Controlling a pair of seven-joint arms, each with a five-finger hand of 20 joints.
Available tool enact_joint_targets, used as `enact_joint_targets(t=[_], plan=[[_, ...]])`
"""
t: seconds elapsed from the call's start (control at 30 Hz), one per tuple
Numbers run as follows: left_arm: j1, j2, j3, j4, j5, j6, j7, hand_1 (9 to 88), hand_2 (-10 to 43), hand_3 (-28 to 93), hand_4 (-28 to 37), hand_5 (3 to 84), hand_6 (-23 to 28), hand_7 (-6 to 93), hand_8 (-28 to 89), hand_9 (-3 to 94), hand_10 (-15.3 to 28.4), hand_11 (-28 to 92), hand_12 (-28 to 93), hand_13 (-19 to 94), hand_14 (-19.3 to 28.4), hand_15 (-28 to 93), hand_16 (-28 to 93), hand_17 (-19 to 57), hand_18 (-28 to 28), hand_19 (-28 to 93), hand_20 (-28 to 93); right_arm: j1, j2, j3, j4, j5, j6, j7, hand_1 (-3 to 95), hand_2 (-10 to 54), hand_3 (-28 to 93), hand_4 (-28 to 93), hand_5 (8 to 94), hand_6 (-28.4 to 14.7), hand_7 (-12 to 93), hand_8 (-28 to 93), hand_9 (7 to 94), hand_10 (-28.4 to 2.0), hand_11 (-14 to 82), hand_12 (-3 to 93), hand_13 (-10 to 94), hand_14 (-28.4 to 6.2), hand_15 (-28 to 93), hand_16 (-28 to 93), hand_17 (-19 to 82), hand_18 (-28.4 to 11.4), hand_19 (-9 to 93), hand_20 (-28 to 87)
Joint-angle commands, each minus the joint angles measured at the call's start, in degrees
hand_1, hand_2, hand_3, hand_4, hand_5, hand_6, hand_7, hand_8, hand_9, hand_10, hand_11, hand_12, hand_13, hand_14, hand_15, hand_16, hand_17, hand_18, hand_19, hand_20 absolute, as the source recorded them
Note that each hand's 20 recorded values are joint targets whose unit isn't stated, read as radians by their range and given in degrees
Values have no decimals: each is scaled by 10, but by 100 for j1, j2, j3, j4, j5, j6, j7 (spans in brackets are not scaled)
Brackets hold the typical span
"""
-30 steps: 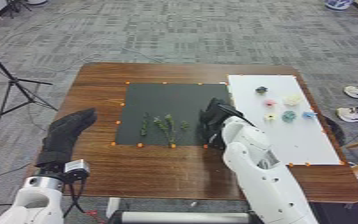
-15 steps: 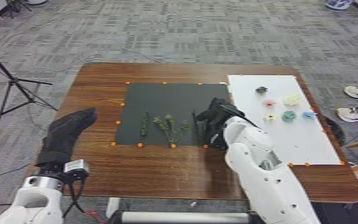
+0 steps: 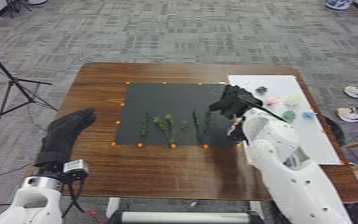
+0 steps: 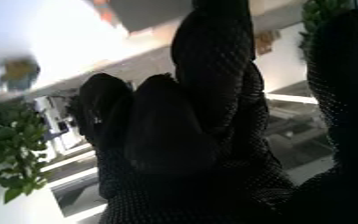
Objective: Arrange flowers
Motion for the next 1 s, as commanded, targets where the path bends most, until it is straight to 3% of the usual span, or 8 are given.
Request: enact_joint_targets(t=[0.03,0.33,0.47,0.67,0.9,1.0], plan=[[71,-38,-23,-46,6,-37,14,247,-40,707,-173,492,35,158,-65,471,129,195,144,354,155,129,26,47,93,26,148,-484,168,289,-468,1680,799,-526,252,12,678,-89,735,-38,307,-58,886,-124,317,259,826,-80,647,407,434,-260,907,503],[24,-31,0,-37,20,-49,7,247,-40,707,-172,492,34,161,-65,470,129,195,144,354,155,129,26,47,93,26,148,-749,268,351,-736,2759,-32,-1126,222,108,680,-104,635,-56,232,-52,810,-158,175,195,778,-117,648,387,378,-273,865,527],[20,-39,4,-38,12,-38,3,246,-39,707,-172,492,34,160,-66,470,129,195,144,354,155,130,27,47,93,26,148,-836,291,398,-671,2688,-615,-1414,209,141,691,-106,563,-64,229,-52,725,-158,111,148,770,-125,656,373,373,-274,859,543],[17,-54,9,-32,14,-61,22,247,-38,706,-173,493,35,159,-66,470,129,195,144,355,155,130,26,47,93,27,148,-931,375,203,-475,2301,-477,-1770,199,161,699,-103,508,-67,237,-54,664,-150,88,112,778,-125,668,345,373,-281,862,554],[7,-85,24,-22,10,-69,18,247,-36,705,-172,492,34,161,-66,469,129,195,145,354,155,130,26,46,93,28,148,-961,246,235,-81,2048,-1019,-2069,186,175,716,-101,451,-67,255,-60,634,-141,83,99,781,-124,695,335,376,-283,877,572],[-4,-84,33,-17,14,-68,19,247,-37,706,-171,492,34,161,-66,470,129,195,145,353,155,129,26,46,93,28,148,-978,220,163,9,1918,-954,-2106,177,187,735,-103,409,-68,265,-66,589,-136,77,83,784,-125,698,332,378,-284,879,575]])
